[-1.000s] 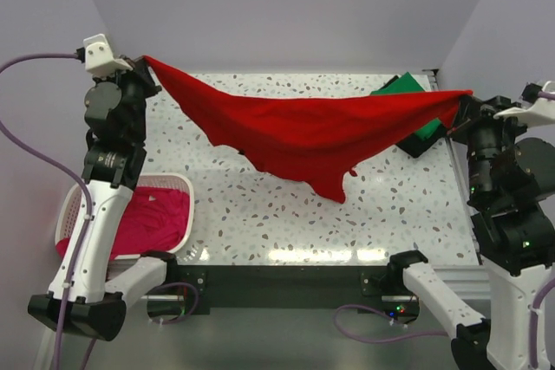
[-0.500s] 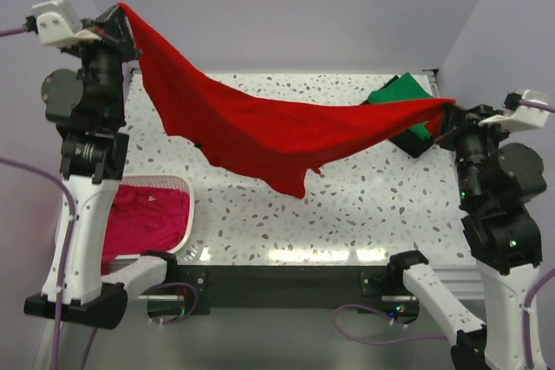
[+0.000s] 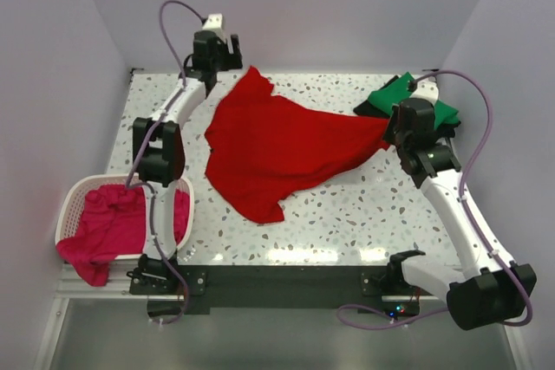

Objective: Fold and stack the t-shirts
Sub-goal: Flatten the tshirt out

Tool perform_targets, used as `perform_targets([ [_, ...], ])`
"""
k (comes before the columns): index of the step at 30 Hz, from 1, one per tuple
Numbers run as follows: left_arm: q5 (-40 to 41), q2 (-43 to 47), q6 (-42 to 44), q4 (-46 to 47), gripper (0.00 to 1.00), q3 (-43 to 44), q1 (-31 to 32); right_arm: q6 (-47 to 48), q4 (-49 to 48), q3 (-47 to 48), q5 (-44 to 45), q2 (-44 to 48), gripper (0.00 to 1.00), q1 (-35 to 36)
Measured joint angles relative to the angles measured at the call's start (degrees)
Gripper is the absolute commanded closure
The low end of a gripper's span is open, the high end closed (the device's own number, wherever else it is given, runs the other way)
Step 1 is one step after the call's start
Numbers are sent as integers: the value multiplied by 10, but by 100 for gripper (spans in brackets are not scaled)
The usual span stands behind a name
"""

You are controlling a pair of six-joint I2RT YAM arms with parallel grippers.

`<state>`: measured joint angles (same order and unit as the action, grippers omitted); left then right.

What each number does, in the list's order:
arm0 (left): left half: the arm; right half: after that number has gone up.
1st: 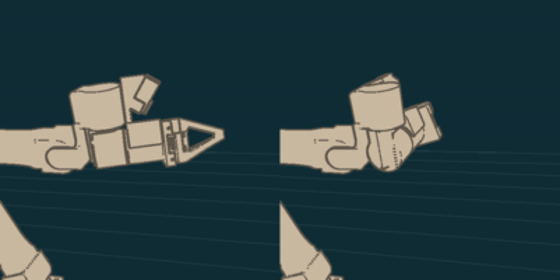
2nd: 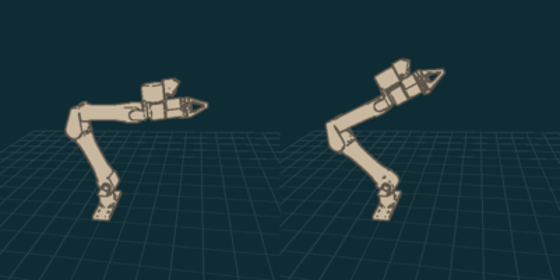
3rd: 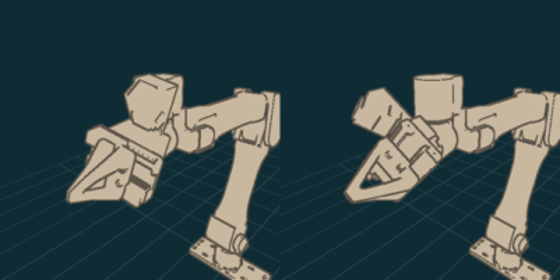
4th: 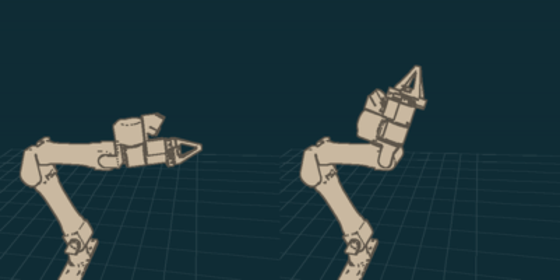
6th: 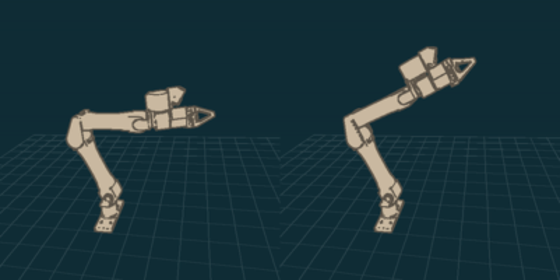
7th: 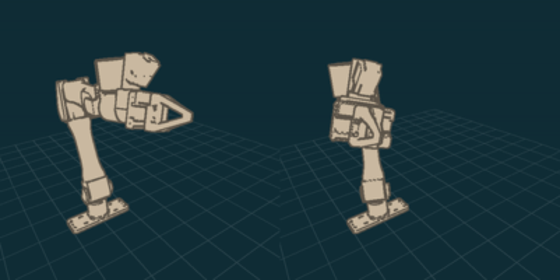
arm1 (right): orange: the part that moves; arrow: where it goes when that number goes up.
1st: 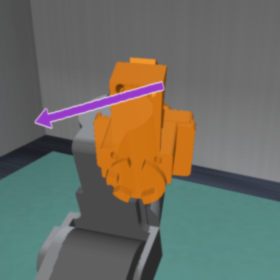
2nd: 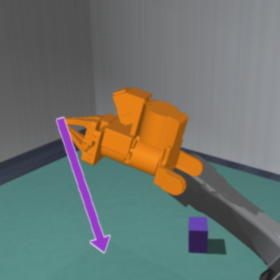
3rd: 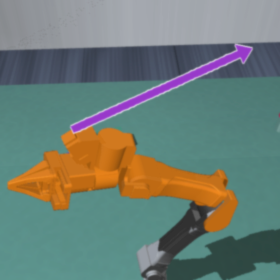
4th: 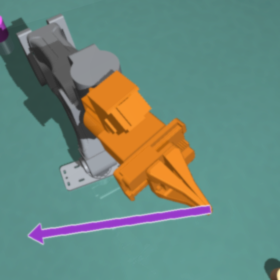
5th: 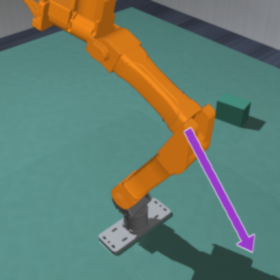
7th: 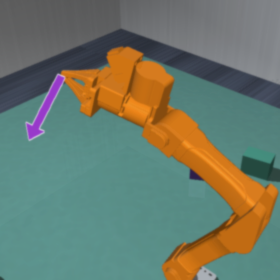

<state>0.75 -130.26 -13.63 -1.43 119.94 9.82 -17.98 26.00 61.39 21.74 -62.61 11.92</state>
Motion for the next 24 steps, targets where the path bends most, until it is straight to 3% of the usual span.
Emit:
perform_targets([
  [5,31,59,8,2,12,-183,44,-5,-18,-18,-7,-1,100,0],
  [14,55,374,-50,99,12,-526,110,-21,-74,-80,-60,-1,100,-1],
  [18,46,370,-81,124,12,-606,137,-28,-86,-102,-79,-4,100,-1],
  [24,27,283,-100,112,12,-628,211,-35,-99,-123,-95,-3,100,-1],
])
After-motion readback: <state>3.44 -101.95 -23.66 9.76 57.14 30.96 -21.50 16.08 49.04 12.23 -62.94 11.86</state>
